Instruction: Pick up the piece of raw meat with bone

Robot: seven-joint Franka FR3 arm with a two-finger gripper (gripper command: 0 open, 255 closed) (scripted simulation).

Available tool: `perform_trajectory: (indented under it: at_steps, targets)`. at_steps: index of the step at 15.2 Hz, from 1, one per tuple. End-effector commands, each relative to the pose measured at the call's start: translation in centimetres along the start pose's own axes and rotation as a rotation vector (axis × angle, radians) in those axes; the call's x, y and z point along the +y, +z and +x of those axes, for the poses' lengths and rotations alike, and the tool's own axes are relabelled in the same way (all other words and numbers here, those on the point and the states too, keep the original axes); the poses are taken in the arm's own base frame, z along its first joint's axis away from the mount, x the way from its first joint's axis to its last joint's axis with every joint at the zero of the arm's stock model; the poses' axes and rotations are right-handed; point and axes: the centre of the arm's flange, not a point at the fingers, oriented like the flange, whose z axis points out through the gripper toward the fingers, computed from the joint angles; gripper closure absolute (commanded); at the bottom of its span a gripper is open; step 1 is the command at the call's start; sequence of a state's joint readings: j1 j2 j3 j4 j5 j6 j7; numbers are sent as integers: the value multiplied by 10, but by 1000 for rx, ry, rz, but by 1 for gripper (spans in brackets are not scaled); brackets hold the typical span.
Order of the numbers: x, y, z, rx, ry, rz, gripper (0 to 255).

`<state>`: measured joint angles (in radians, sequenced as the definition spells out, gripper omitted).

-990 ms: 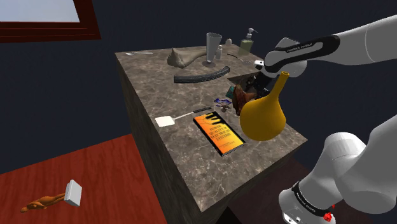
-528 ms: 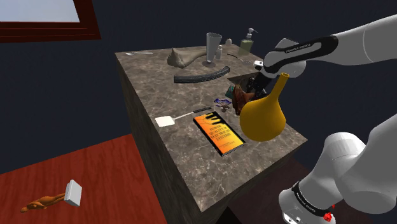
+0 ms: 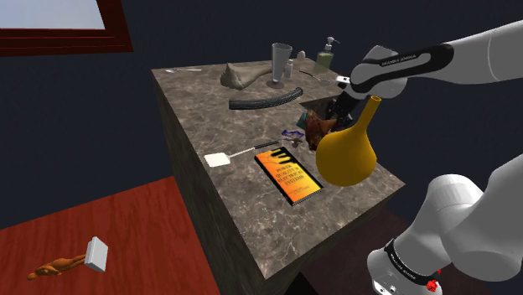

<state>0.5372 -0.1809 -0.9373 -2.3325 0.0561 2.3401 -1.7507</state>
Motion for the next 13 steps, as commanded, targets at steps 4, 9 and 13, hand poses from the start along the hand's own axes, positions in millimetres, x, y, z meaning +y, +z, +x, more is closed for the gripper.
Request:
perform_trajectory:
  at_steps: [4, 9, 13]
  targets:
    - [4, -26, 4, 0, 0, -1, 255]
    - [8, -51, 8, 0, 0, -1, 255]
    - [9, -63, 10, 0, 0, -1, 255]
